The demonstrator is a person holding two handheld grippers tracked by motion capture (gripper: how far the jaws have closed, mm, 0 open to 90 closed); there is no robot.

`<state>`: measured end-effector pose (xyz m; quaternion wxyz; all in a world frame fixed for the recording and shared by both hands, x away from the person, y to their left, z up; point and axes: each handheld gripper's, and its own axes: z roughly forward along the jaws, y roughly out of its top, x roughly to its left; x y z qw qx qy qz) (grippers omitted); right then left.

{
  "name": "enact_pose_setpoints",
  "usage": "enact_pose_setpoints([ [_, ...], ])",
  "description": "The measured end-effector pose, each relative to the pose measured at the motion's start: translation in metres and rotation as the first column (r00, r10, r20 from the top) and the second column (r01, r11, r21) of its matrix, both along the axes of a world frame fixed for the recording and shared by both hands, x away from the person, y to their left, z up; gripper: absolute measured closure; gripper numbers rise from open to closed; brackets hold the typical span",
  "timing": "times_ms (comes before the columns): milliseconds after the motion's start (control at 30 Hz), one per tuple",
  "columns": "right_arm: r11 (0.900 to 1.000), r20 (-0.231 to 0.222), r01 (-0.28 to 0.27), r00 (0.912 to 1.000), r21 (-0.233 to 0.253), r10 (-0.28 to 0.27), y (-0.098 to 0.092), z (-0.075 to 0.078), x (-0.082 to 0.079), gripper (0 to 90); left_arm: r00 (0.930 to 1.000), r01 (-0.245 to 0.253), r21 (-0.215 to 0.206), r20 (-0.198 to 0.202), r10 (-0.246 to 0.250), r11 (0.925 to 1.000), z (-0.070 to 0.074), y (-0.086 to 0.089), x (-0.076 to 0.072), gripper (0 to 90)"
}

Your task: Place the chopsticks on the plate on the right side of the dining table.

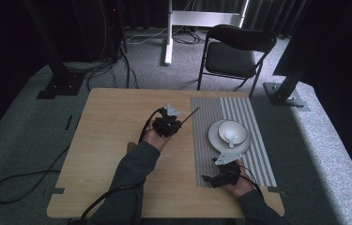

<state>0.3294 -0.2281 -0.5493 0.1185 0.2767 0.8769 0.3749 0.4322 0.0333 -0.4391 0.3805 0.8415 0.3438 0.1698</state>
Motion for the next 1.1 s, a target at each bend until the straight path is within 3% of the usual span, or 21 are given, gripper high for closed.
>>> enact_pose_setpoints([
  [1100, 1.000, 0.001, -0.001, 1.0000, 0.000, 0.001, 0.000, 0.000, 0.000, 11.7, 0.9992, 0.039, 0.000, -0.006, -0.039, 0.9992, 0.001, -0.039, 0.009, 84.7],
])
